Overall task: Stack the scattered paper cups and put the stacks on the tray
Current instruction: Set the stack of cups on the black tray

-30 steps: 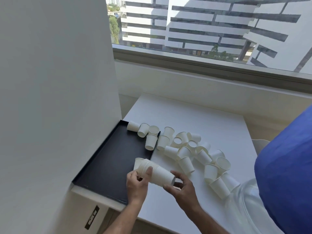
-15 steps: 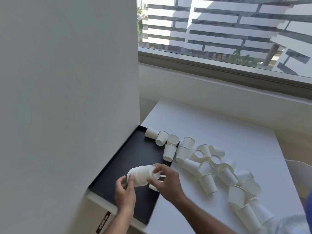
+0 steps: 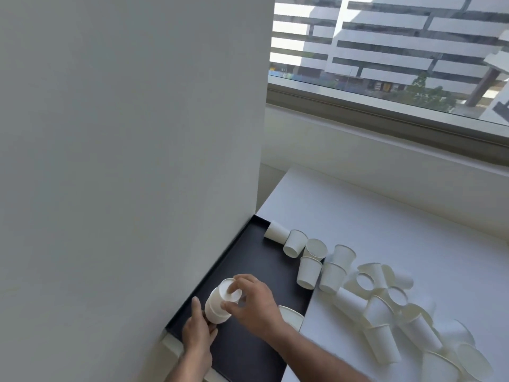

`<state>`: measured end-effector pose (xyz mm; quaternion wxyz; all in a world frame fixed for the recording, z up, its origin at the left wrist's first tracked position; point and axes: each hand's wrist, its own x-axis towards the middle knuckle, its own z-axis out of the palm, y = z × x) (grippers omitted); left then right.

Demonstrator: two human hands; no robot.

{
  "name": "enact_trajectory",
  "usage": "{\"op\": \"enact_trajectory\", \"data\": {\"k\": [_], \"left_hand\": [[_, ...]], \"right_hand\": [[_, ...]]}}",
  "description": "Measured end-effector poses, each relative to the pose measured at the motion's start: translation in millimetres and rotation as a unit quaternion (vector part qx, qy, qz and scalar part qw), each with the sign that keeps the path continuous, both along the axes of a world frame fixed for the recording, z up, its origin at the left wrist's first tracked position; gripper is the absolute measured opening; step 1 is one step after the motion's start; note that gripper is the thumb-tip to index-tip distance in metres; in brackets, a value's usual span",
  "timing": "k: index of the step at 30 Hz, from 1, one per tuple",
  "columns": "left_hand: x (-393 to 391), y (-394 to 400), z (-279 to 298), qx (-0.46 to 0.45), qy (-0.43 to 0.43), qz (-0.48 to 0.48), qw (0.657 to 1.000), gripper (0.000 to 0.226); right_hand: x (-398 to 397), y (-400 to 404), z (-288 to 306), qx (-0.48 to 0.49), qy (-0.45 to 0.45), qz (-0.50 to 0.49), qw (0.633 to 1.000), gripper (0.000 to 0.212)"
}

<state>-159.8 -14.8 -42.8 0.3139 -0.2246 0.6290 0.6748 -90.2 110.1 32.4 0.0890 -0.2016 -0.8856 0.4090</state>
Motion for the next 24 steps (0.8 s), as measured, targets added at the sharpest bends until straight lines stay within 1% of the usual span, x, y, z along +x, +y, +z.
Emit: {"op": "enact_trajectory", "data": {"k": [4,10,13,18,21,24], "left_hand": [[-5.1,-1.7,-3.5,0.010,-0.031,0.024,0.999,0.066],[-4.6,0.3,-3.7,0.016,-0.037,0.042,0.998,0.065],[-5.3,4.4,-1.2,0.005,-0.034,0.052,0.998,0.068],[-1.3,13.0,4.2,-0.020,-0.033,0.086,0.996,0.075],[3.2,14.5,4.1,-0.013,-0.036,0.109,0.993,0.073],[9.5,15.2,3.9,0.005,-0.040,0.132,0.990,0.064]], "right_hand": [[-12.5,0.0,0.6,0.017,-0.027,0.035,0.999,0.029],[-28.5,-3.8,4.6,0.046,-0.053,0.077,0.995,0.030],[-33.7,-4.4,7.7,0.061,-0.065,0.099,0.991,0.031],[-32.5,-2.5,11.3,0.058,-0.079,0.113,0.989,0.031],[-29.9,-4.2,12.2,0.064,-0.095,0.136,0.984,0.034],[-25.5,-6.3,9.4,0.071,-0.115,0.165,0.977,0.043]]}}
